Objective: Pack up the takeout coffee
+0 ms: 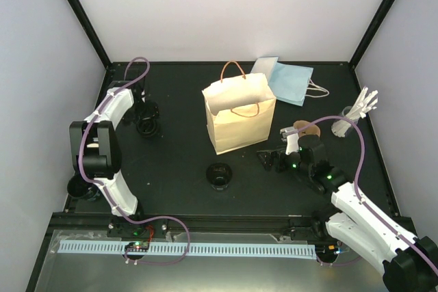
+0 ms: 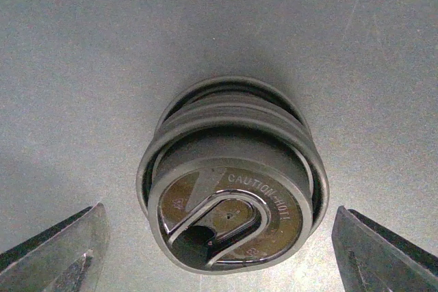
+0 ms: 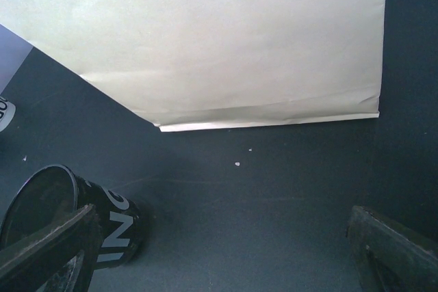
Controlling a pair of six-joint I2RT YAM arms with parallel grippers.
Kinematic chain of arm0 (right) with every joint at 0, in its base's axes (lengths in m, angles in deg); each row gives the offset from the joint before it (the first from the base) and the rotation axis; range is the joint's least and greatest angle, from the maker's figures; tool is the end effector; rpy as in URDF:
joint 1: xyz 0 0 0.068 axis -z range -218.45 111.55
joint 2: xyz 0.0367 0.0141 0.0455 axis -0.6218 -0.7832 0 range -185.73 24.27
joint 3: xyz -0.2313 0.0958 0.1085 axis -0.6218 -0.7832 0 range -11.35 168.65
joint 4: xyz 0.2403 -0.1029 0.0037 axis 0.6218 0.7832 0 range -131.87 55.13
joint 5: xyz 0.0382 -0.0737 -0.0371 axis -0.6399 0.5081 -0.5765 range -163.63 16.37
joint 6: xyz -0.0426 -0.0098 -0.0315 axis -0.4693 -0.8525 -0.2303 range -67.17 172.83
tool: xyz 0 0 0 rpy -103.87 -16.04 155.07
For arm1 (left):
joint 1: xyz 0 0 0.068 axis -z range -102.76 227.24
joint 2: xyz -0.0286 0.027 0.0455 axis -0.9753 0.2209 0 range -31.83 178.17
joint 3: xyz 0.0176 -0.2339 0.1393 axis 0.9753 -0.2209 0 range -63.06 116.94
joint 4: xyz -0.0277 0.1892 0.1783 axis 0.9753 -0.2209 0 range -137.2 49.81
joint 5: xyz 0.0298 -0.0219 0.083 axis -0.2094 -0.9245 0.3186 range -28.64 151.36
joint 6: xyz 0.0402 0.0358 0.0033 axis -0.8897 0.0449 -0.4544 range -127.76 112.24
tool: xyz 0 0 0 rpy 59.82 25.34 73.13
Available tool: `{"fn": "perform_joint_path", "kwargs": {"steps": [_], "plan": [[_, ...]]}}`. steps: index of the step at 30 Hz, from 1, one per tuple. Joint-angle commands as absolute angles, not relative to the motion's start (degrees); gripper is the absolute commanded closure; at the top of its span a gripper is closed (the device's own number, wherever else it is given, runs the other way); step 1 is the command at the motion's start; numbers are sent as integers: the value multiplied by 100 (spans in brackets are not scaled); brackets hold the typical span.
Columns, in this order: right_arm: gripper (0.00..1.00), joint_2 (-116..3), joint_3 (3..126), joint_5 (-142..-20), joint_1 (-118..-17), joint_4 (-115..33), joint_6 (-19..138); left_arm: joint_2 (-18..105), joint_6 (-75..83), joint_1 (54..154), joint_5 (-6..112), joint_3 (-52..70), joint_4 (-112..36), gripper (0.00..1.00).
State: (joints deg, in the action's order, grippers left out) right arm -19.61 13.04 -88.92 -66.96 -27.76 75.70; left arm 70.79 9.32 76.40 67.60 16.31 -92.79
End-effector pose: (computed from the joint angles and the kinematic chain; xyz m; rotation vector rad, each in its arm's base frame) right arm 0.1457 0.0897 0.2114 -0.2712 2.2291 0.7918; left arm 0.3532 0.0090 0.2234 -0.4678 2.8419 0.1049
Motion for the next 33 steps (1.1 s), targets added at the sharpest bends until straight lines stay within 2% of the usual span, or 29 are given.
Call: {"fn": "perform_joint_path", "kwargs": {"steps": [1,4,9,15,20,23,27,33], "plan": [[0,-1923,1397,-8945,-6687,-2930,7506,7078,749,7664,6638,1692,-9328,9],[0,-1930,1397,-8945,-6685,-2937,7506,7138,736,7712,6608,1633,-9311,9],[0,-1915,1401,-8946,-6691,-2905,7508,7331,777,7707,6688,1708,-9384,15],[0,-1888,1397,-8935,-6688,-2903,7503,7441,786,7712,6768,1738,-9477,12],[0,-1893,1397,-8936,-6687,-2895,7506,7474,771,7707,6703,1738,-9449,16],[0,-1885,1397,-8936,-6690,-2898,7506,7546,753,7711,6664,1766,-9494,23],[0,-1893,1397,-8936,-6684,-2904,7506,7516,766,7706,6695,1798,-9537,26],[0,-1914,1397,-8952,-6692,-2938,7502,6870,877,7739,6533,1380,-9322,29]]}}
